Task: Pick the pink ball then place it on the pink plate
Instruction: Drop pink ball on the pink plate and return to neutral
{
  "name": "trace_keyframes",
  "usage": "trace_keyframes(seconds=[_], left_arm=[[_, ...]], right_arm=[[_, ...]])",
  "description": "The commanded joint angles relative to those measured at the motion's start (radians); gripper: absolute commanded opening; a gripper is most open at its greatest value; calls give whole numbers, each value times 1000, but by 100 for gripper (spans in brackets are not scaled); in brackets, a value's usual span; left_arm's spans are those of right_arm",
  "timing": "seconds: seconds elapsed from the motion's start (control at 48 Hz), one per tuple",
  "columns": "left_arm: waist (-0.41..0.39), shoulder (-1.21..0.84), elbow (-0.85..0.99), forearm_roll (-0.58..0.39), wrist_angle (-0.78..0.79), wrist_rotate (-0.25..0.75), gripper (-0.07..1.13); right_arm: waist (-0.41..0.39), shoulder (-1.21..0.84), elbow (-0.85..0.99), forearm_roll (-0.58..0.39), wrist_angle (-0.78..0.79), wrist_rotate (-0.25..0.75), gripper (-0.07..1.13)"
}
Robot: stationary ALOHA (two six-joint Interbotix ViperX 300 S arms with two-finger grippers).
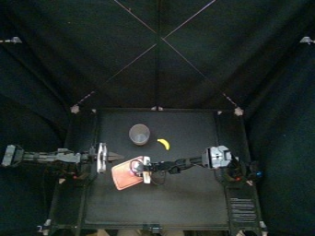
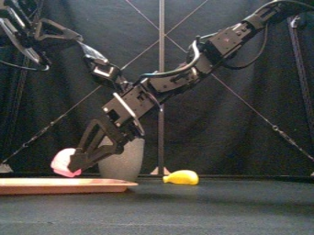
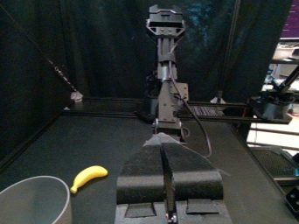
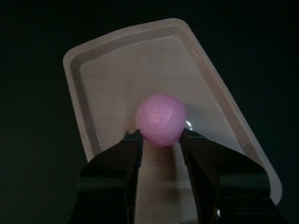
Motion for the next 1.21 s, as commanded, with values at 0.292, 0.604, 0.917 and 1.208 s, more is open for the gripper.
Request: trace_keyframes(seconds=[0.292, 0.604, 0.917, 1.208], left_arm=[[3, 5, -3, 0, -9, 3, 1], [2, 5, 5, -2, -9, 3, 1], [3, 5, 14, -2, -9, 2, 1], [3, 5, 17, -2, -9, 0, 1]], right_arm=[[-20, -26, -28, 38, 25, 2, 99], [-37, -267, 276, 37, -144, -2, 99], [-66, -603, 657, 61, -399, 0, 99], [-114, -904, 905, 130, -394, 0, 99]])
